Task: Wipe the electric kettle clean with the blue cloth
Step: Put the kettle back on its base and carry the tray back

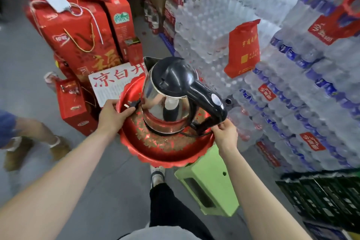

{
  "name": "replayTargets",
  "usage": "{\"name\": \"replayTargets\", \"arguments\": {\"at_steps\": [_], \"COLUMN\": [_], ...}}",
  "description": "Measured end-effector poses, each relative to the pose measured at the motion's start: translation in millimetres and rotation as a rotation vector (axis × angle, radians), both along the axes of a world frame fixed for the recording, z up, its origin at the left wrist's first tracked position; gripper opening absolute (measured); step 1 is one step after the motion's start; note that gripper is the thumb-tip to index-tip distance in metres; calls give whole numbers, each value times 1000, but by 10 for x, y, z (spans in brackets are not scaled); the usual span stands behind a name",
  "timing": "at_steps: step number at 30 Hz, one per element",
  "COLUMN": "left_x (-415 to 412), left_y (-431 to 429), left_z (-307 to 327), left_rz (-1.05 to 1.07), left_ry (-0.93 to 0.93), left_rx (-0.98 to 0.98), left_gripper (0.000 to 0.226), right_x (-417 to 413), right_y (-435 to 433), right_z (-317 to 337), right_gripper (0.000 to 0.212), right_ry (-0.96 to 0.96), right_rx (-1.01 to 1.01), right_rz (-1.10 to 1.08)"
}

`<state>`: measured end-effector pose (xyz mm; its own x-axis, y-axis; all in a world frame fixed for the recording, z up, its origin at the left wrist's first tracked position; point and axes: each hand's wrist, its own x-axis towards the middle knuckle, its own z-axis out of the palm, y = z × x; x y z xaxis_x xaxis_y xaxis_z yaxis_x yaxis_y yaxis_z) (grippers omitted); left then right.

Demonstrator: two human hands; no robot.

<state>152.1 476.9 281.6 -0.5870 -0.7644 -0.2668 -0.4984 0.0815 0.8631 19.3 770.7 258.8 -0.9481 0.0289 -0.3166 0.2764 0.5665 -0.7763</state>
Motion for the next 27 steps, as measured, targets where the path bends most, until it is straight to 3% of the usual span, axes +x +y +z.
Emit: {"name": "replayTargets", "arguments": {"at_steps": [3, 9, 19, 22, 25, 27], "left_x": [-327, -803, -1232, -1313, -1365, -1438], "left_y": [-575, -1544, -3247, -3798, -4296, -4460], "left_z": [-199, -591, -1775, -2219, -2748, -2935], "left_rz": [33, 9, -94, -187, -287, -312], "left_ry": [-38, -157, -295, -333, -368, -379], "left_rx": [26, 23, 21, -4, -51, -109], "left_gripper": [54, 41, 38, 38, 50, 47], "right_x": [-364, -894, -1089, -1090, -1108, -1137], "right_y": [-581, -1613, -3231, -3722, -4078, -4241], "right_z": [-106, -360, -1331, -1665, -2013, -2212], "right_gripper": [19, 22, 18, 4, 18, 23], "right_ry": [-12, -72, -249, -295, -304, -323], "right_rx": [35, 94, 144, 91, 106, 129], "right_rz": [12, 52, -20, -92, -124, -130]}}
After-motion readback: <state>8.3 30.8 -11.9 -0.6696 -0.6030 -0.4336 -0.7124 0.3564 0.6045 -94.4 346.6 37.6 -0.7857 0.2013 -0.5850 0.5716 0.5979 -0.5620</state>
